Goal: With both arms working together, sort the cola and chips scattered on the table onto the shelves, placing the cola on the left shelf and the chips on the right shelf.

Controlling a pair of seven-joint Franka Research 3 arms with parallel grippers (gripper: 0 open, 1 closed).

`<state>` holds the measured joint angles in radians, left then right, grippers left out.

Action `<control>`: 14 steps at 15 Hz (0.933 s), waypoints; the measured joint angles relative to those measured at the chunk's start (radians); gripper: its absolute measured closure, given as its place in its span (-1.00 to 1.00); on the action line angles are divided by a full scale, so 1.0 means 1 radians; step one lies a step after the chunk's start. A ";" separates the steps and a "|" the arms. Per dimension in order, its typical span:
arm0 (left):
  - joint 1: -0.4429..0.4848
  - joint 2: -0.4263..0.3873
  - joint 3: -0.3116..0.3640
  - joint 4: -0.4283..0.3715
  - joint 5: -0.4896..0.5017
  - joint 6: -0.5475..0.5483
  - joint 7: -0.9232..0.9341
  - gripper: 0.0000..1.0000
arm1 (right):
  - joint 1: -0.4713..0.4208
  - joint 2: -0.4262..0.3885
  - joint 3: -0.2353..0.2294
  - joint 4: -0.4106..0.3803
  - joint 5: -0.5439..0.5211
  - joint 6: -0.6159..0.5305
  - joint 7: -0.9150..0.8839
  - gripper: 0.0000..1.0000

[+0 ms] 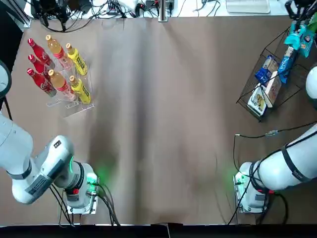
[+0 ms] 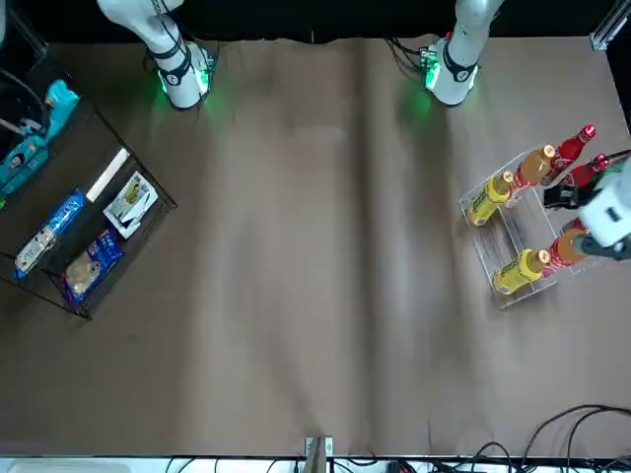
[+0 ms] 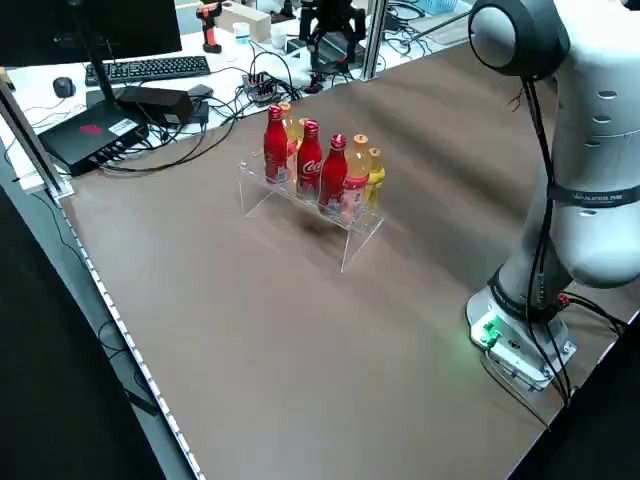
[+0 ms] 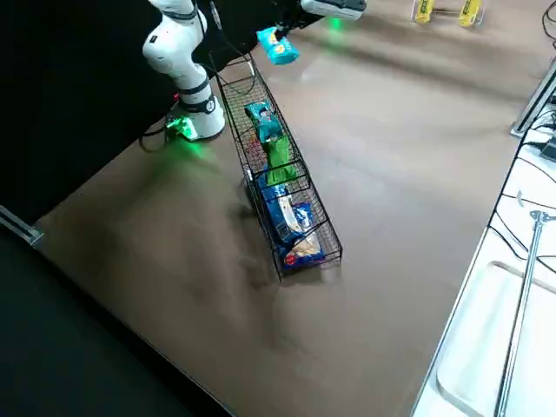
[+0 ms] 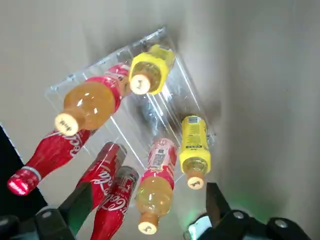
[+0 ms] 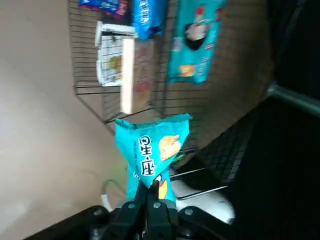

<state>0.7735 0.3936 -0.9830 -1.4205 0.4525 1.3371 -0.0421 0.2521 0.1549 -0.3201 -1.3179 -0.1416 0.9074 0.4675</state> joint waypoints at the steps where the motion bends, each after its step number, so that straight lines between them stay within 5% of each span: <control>1: -0.028 0.003 0.000 -0.002 0.013 0.000 0.000 -1.00 | -0.002 -0.004 0.000 0.001 -0.037 -0.009 -0.050 0.94; 4: -0.109 0.020 0.005 -0.004 0.023 0.017 0.002 -1.00 | -0.054 -0.010 0.000 -0.004 -0.084 -0.022 -0.156 0.93; 7: -0.199 0.021 0.086 0.001 0.012 0.036 0.002 -1.00 | -0.081 -0.009 0.000 -0.053 -0.094 -0.019 -0.167 0.92; 11: -0.369 -0.011 0.283 0.037 -0.083 0.062 -0.006 -1.00 | -0.087 0.000 0.000 -0.099 -0.113 0.004 -0.167 0.90; 14: -0.543 -0.107 0.560 0.052 -0.272 0.091 -0.005 -1.00 | -0.089 0.010 0.000 -0.118 -0.114 0.024 -0.166 0.82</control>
<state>0.2308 0.2865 -0.4225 -1.3683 0.1801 1.4280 -0.0466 0.1629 0.1654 -0.3199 -1.4360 -0.2559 0.9310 0.3014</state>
